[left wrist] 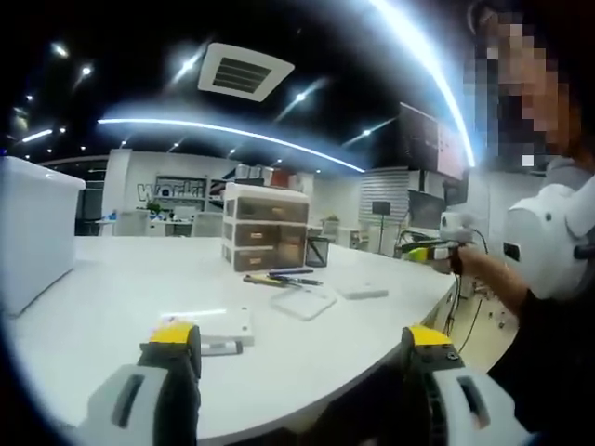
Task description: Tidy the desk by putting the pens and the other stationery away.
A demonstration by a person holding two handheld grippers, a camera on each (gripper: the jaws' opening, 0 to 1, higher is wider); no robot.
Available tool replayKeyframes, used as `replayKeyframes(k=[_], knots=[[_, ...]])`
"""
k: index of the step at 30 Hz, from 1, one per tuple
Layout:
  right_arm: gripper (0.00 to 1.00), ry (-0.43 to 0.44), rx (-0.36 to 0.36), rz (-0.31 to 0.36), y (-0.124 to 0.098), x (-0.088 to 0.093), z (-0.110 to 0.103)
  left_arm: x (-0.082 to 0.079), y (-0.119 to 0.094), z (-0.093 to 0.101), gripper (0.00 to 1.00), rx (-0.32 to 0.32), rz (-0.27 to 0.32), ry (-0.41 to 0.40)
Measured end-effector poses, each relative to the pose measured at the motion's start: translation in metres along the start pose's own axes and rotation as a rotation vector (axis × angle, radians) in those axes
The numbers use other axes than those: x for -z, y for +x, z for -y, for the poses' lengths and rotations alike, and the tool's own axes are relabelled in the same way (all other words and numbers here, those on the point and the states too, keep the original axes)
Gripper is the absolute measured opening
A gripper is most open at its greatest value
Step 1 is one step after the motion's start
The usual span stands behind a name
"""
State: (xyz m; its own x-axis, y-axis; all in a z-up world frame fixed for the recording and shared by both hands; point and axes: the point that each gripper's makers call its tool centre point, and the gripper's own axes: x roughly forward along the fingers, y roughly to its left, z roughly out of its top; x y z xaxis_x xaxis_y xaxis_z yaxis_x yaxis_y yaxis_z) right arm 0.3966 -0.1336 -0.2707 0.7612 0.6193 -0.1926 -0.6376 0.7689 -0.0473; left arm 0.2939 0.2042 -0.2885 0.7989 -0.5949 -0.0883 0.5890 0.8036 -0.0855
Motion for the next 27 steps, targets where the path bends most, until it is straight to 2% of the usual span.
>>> replayKeyframes(k=[5,11,18,27], knots=[[0.52,-0.004,-0.056,-0.065,0.019,0.002,-0.004,0.001,-0.003,-0.003,0.88,-0.006,0.001,-0.001],[0.53,-0.035,-0.090,-0.130,0.041,0.001,-0.001,0.003,-0.004,-0.008,0.87,-0.012,0.000,-0.009],[0.50,-0.008,-0.148,-0.194,0.066,-0.001,0.000,0.004,-0.005,-0.009,0.87,-0.010,0.003,-0.006],[0.49,-0.037,-0.180,-0.281,0.103,-0.002,0.007,0.005,-0.007,-0.014,0.87,-0.016,0.004,-0.010]])
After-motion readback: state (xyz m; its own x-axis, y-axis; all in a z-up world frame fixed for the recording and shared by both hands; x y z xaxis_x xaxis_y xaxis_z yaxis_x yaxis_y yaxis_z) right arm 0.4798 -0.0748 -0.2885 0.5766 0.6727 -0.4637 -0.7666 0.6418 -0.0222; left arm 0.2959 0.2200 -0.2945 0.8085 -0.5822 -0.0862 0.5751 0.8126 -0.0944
